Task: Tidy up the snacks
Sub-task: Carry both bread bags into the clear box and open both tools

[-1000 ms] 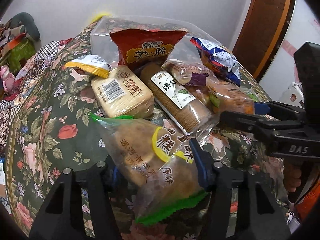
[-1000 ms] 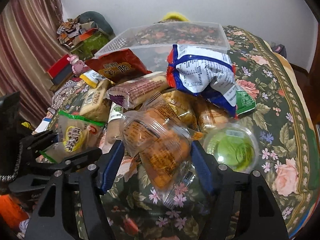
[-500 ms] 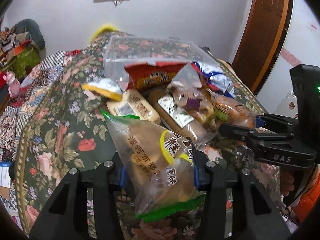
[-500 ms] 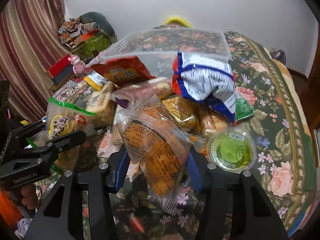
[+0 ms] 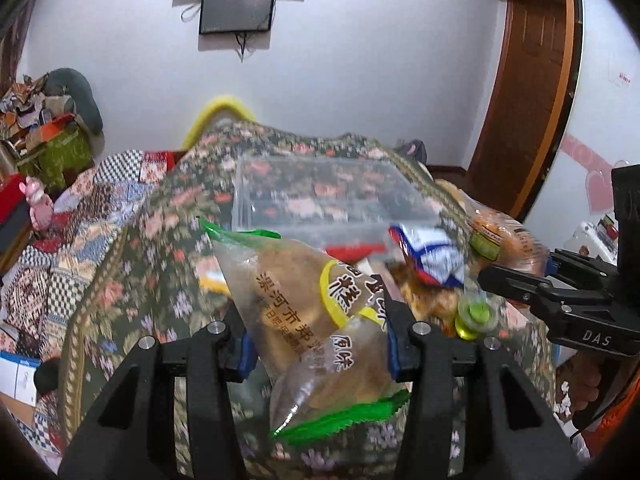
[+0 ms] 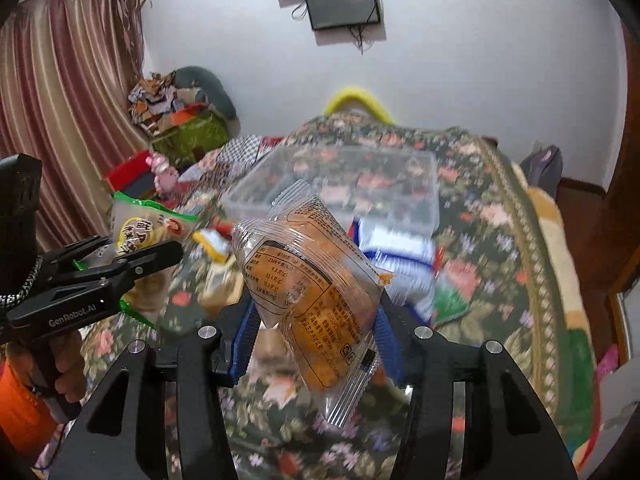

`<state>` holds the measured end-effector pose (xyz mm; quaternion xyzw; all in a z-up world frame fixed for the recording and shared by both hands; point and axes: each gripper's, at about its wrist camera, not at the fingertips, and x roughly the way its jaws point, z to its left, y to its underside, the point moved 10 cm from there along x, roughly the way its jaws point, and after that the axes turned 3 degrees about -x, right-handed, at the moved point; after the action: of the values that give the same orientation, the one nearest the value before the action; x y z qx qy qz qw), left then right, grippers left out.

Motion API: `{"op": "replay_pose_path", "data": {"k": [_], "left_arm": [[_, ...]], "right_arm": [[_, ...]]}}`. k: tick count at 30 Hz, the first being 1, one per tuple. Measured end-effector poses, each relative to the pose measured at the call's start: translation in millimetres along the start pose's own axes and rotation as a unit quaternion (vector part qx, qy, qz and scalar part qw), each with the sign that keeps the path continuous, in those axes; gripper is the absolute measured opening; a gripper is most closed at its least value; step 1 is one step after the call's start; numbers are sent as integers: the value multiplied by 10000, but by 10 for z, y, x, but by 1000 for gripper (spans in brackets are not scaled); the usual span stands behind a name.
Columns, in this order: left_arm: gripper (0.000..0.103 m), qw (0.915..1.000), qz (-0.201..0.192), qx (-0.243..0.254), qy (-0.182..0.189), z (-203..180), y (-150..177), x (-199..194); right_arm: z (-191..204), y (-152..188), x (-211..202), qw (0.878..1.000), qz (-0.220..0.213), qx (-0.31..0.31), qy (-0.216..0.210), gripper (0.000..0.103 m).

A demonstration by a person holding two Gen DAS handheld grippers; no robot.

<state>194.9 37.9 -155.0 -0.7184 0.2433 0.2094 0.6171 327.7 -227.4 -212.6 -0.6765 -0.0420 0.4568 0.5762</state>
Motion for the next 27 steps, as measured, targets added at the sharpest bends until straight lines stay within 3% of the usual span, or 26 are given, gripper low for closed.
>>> {"op": "replay_pose_path", "data": {"k": [13,27], "left_arm": [[48,9998,-177,12,33,24,-606,386],[48,9996,295,39,-27,146,-782,1189]], "right_arm": [[-330,-550,140,9984,-416,217,301,48],[-518,-707,829,9988,29,137,468,49]]}}
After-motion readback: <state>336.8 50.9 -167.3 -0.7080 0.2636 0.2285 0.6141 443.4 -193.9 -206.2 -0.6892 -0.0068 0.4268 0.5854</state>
